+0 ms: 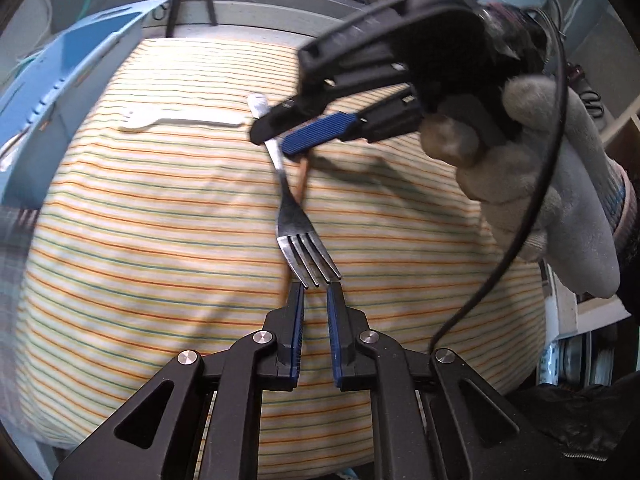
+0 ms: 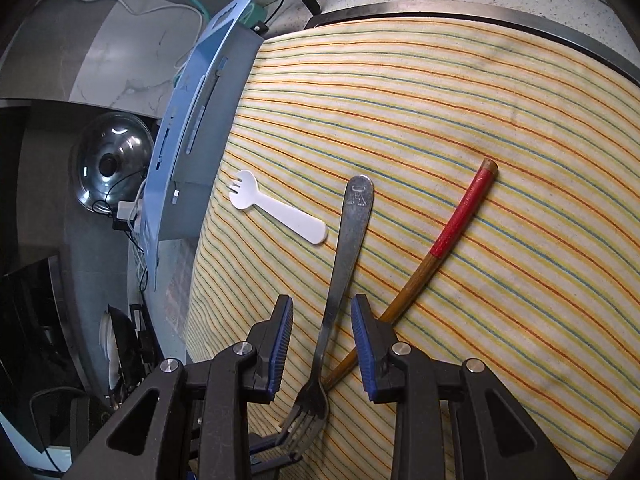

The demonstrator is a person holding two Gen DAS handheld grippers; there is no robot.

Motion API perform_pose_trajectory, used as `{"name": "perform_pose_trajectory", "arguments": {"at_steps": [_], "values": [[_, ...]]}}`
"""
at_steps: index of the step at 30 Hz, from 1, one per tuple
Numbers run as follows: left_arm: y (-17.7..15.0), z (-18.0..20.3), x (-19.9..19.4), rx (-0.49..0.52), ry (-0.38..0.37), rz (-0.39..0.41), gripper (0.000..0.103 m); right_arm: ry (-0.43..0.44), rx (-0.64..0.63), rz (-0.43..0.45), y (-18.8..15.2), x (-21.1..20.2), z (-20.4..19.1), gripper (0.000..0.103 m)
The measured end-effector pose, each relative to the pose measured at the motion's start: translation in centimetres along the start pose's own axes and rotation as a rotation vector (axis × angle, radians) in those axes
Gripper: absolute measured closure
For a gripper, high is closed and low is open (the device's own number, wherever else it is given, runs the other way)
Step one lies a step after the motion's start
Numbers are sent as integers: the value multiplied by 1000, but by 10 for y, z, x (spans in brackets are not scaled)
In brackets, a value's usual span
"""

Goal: Organize utensils

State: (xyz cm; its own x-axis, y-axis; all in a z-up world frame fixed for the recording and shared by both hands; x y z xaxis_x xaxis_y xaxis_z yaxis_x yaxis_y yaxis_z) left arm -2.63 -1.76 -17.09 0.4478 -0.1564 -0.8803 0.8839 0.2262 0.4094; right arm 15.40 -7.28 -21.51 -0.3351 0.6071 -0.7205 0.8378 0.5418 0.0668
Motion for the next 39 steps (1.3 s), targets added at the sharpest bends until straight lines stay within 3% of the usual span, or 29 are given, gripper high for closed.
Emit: {"name": "perform_pose_trajectory", "arguments": {"at_steps": [2, 5, 10, 13, 16, 20, 21, 30, 37, 39], "values": [[-1, -3, -1, -8, -21, -3, 93, -4, -2, -2, 0, 0, -1, 75], [2, -9, -8, 15, 53, 25, 93, -4, 0, -3, 0, 0, -1, 75], [8, -39, -9, -46, 94, 25, 93, -7, 6, -4, 1, 2, -1, 75], [9, -52, -15, -72, 80, 33, 93, -4, 10, -2, 0, 1, 0, 75], [9, -51, -20, -72, 37, 27, 86, 2, 14, -6, 0, 1, 1, 75], [6, -40, -15, -60, -33, -14, 60, 5, 21, -5, -2, 0, 1, 75], [5, -33, -12, -51, -20, -19, 59, 7, 23, -5, -2, 0, 1, 75], [20, -43, -3, -36, 51, -23, 62, 11, 38, -1, -4, -4, 4, 75], [31, -75, -12, -8, 177, -2, 62, 24, 43, 3, -6, -2, 3, 75], [32, -79, -15, -24, 153, 0, 62, 36, 46, 8, -5, -1, 2, 75]]}}
Point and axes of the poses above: each gripper's, at about its wrist camera, not at the fingertips, and x roughly the way its jaws point, z to its right, y to its top, the point moved 1 cm from there along x, roughly the way its jaws point, and after that the axes turned 4 degrees about y, right-handed, at the moved point
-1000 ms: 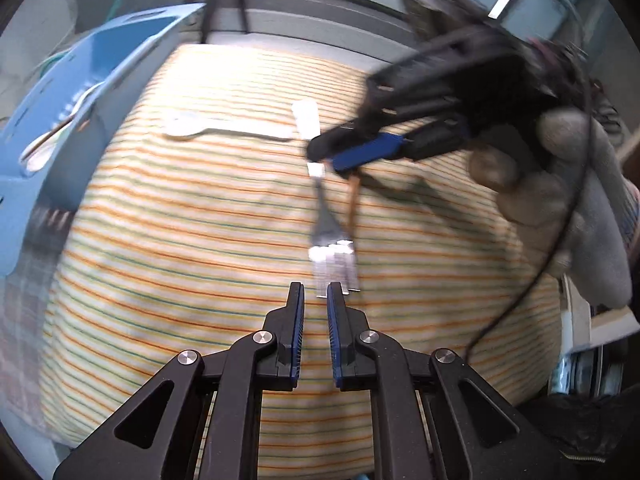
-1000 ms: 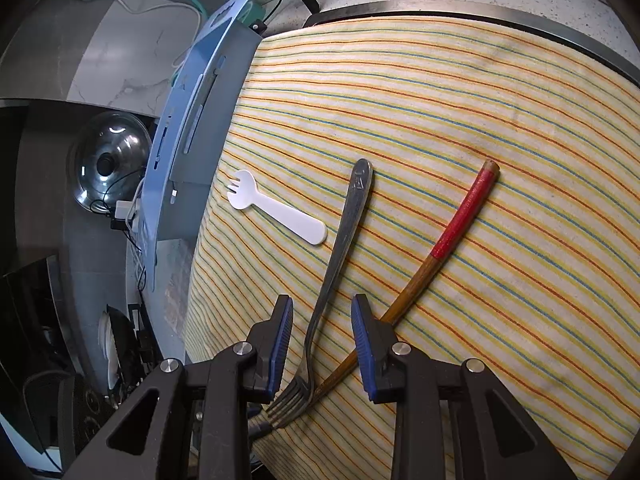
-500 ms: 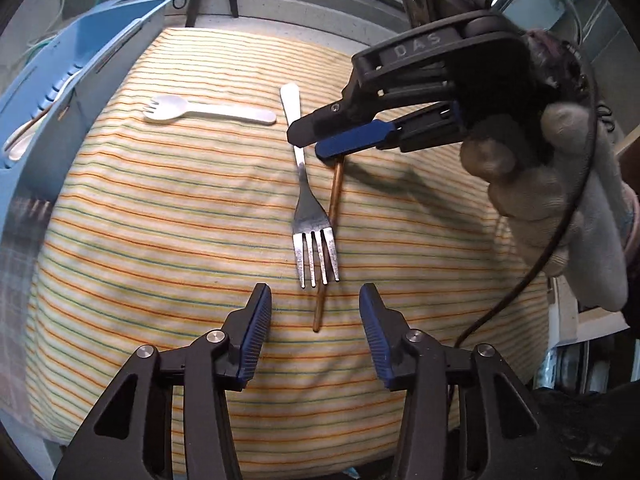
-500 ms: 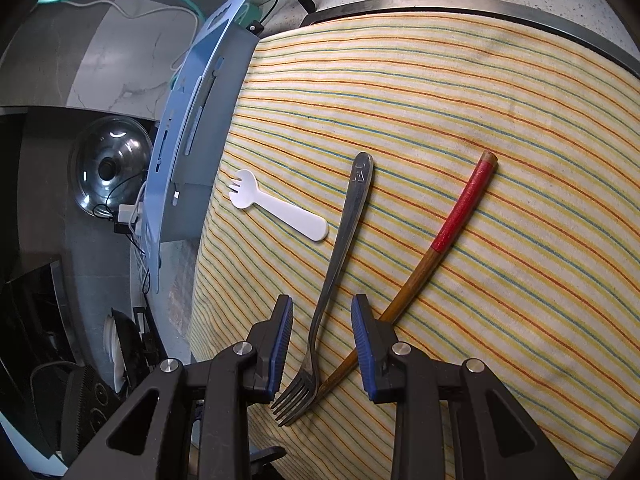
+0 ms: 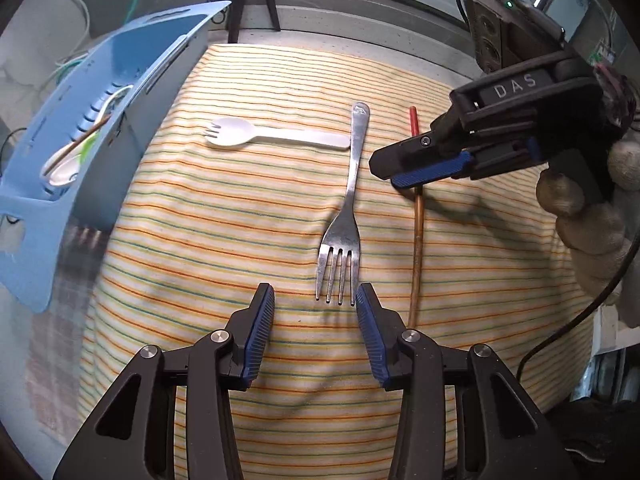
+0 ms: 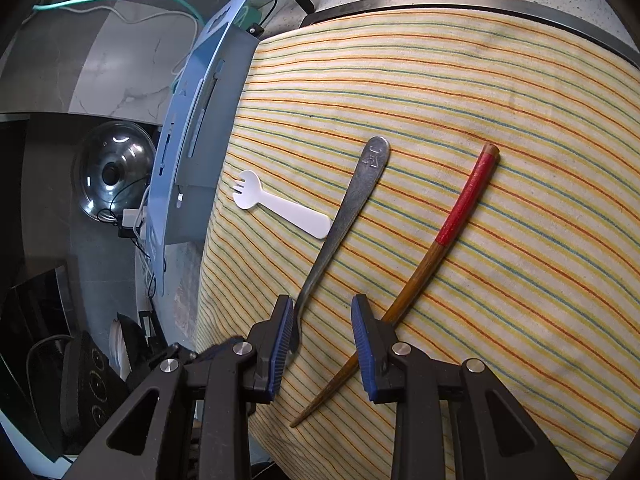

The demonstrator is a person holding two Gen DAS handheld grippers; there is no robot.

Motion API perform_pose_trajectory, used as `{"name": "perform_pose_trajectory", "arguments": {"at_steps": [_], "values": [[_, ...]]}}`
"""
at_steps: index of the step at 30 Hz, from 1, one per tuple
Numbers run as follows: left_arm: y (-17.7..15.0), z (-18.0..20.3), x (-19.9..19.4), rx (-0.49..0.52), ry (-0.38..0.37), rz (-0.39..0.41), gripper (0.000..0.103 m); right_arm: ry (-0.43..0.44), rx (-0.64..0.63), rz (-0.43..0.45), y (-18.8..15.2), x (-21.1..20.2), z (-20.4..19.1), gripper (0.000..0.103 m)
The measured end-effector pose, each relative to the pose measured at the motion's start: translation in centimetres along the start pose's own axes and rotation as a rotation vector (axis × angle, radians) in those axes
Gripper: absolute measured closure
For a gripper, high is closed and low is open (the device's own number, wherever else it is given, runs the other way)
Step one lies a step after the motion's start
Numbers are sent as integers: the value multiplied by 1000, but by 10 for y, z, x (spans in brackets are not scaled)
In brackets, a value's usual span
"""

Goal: Organize utensils

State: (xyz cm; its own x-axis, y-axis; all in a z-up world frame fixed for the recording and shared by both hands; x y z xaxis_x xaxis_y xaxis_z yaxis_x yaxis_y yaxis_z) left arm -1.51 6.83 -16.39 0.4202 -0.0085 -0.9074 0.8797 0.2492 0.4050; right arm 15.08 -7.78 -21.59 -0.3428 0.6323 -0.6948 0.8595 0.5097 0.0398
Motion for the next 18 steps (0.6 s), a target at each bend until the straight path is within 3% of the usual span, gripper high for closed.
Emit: {"name": "perform_pose_trajectory", "arguments": {"at_steps": [5, 7, 11, 14, 18], "values": [[-8, 11, -1, 26, -49, 8, 63, 47, 18, -14, 0, 9, -4, 75], [-14, 37, 2, 45, -39, 14, 63, 41, 21, -14, 1, 14, -5, 75], [-12, 47, 9, 73, -39, 42, 63, 60, 50, 2, 5, 18, -5, 75], [-13, 51, 14, 101, -39, 61, 73, 72, 96, 23, 6, 20, -4, 76], [-19, 56, 16, 132, -29, 112, 79, 42, 131, 62, 4, 23, -6, 78]]}}
Point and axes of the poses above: each gripper's, at about its wrist camera, not at the fingertips, and x roughly the way its jaws point, z to its right, y to its top, the point moved 1 cm from there along x, roughly the way its jaws point, and after that the axes turned 4 degrees about y, right-handed, at the moved point
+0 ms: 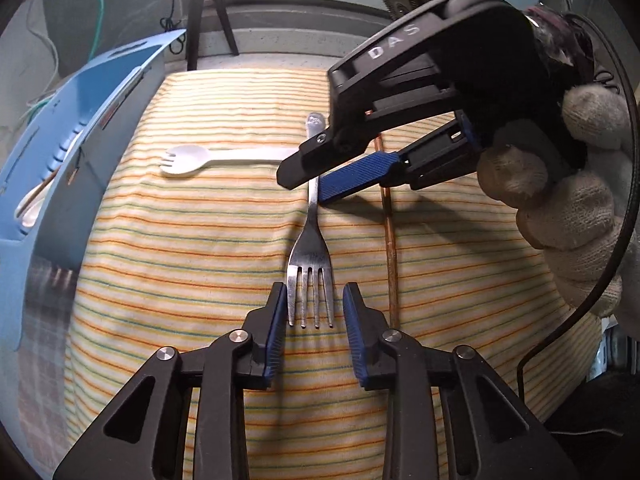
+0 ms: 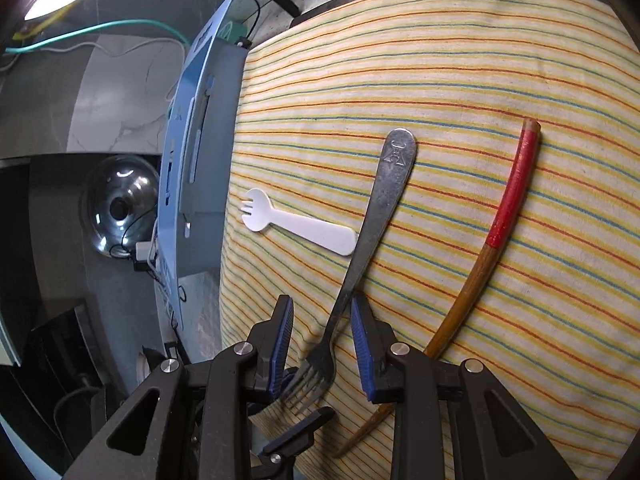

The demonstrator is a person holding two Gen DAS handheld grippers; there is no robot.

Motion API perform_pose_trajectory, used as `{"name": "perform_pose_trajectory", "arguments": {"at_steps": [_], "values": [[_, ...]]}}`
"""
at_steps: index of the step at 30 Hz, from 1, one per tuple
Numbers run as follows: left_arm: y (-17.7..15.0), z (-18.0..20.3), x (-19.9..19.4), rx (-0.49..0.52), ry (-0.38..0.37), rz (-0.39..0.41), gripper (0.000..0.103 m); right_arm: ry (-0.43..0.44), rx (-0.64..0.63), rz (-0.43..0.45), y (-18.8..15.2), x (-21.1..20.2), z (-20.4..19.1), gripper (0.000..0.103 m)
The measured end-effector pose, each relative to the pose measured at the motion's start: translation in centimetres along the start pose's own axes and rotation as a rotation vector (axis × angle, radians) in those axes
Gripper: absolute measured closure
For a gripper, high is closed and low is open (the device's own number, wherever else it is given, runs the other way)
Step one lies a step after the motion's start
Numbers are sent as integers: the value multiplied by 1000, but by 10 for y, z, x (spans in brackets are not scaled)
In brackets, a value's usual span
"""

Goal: Organize utensils

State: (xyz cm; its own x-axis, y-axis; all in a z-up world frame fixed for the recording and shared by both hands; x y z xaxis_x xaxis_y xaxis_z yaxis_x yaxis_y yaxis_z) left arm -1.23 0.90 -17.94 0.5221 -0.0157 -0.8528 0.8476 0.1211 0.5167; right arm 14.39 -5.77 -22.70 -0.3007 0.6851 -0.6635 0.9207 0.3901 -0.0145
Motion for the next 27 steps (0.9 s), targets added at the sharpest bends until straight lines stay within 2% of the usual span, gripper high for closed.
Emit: {"name": "perform_pose_trajectory", "arguments": {"at_steps": [3, 5, 7, 17, 27], "values": [[-2, 4, -1, 16, 11, 19, 81, -46, 17, 29, -2, 1, -2, 84], [-3, 5, -3, 20, 8, 26, 81, -93, 8, 35, -2, 3, -5, 93], [-9, 3, -8, 6, -9, 31, 81, -110, 8, 38, -3, 4, -6, 94], [-8, -11, -22, -11, -82, 34, 81, -32, 93, 57, -15, -5, -3, 95], [16, -22, -34, 31, -158, 67, 81, 5, 119, 132, -20, -32, -27, 96]]}}
Point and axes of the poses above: each gripper's, at about its wrist camera, not at the fingertips, and x roughly the way its jaws point, z to its right, y to its top, the point moved 1 cm from there along x, roughly the way its jaws point, and after that the axes turned 4 degrees about y, right-handed, at the moved point
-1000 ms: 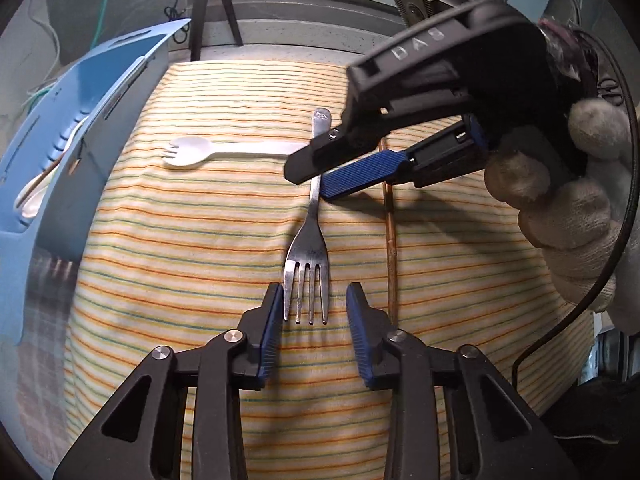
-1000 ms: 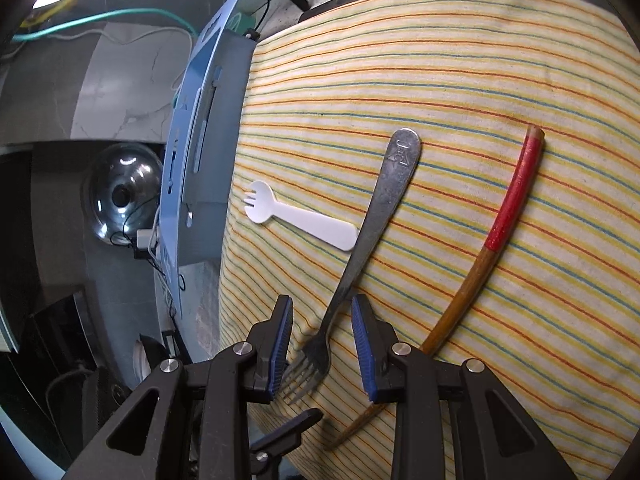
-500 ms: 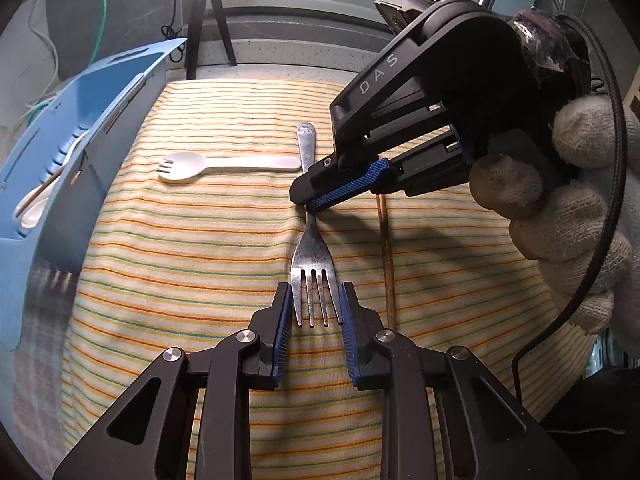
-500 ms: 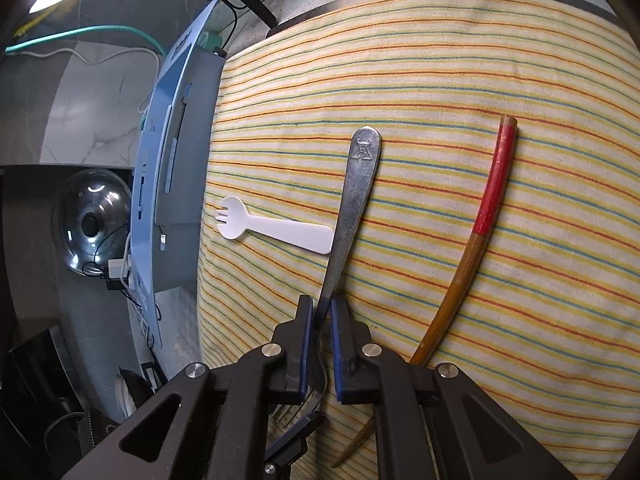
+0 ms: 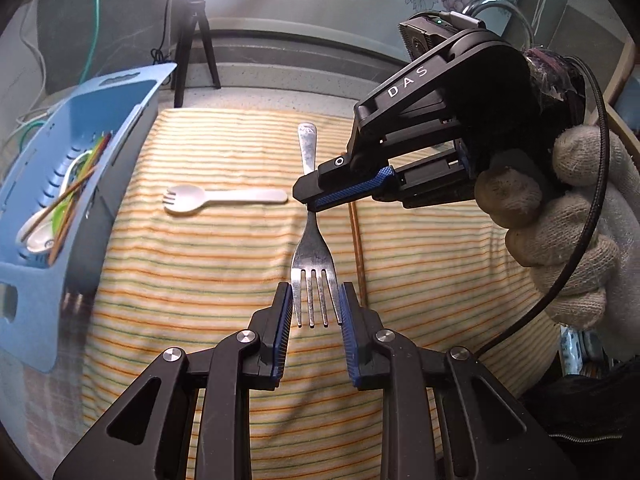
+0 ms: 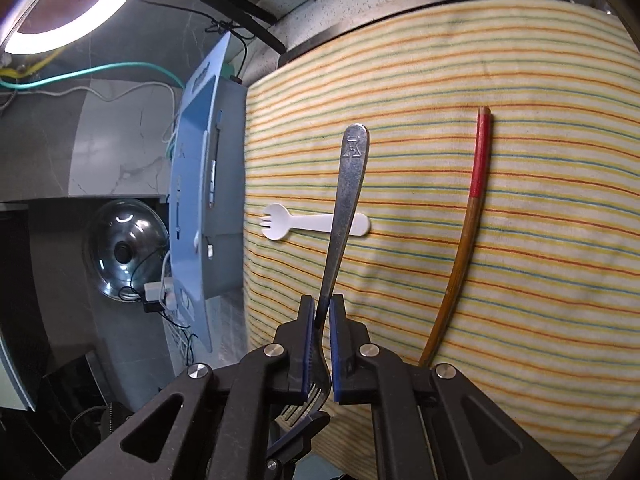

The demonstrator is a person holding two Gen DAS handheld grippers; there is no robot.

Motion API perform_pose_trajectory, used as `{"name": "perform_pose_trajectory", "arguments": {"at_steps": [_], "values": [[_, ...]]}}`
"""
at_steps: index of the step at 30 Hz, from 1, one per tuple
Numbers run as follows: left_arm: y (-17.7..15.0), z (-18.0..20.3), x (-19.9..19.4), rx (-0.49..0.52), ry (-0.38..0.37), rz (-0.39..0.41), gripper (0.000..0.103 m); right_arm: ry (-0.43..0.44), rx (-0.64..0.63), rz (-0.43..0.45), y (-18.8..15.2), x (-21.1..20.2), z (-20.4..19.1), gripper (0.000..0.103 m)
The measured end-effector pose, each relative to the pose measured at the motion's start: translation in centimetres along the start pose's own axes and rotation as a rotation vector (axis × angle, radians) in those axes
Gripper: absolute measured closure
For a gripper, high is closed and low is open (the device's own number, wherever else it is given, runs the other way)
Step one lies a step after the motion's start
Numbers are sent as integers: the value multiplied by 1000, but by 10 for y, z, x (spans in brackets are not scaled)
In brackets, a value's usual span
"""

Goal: Organize utensils
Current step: 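Lift the metal fork with the right tool and carry it over the basket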

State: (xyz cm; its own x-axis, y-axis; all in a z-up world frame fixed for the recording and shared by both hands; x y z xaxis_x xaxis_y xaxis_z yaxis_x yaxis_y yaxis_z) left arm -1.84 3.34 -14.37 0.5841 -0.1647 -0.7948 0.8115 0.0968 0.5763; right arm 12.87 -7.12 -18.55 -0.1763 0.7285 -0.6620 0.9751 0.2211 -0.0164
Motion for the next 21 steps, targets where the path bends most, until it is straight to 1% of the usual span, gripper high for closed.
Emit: {"name": "perform_pose_trajectory", "arguments": {"at_steps": [4, 8, 15, 21], "values": [[11, -10, -8, 8, -4, 24, 81, 21, -7, 19, 6, -3, -17, 97], [25, -32, -13, 6, 6, 46, 81, 37, -25, 32, 15, 3, -37, 97], [44, -81, -20, 0, 59, 71, 81, 60, -90, 29, 38, 30, -86, 97], [47, -118, -21, -21, 104, 72, 81, 73, -137, 11, 58, 63, -125, 98]]}}
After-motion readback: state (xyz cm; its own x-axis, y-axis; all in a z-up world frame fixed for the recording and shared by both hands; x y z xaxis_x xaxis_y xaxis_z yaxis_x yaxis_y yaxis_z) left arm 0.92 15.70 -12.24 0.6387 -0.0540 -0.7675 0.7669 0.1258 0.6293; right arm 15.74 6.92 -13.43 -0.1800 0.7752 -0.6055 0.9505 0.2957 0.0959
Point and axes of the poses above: each gripper's, at about its wrist camera, not at the fingertips, and x roughly the way its jaws point, z to its right, y to its top, the point moved 1 cm from there along x, roughly the way its jaws point, and after that the axes turned 4 degrees about y, right-handed, at the moved point
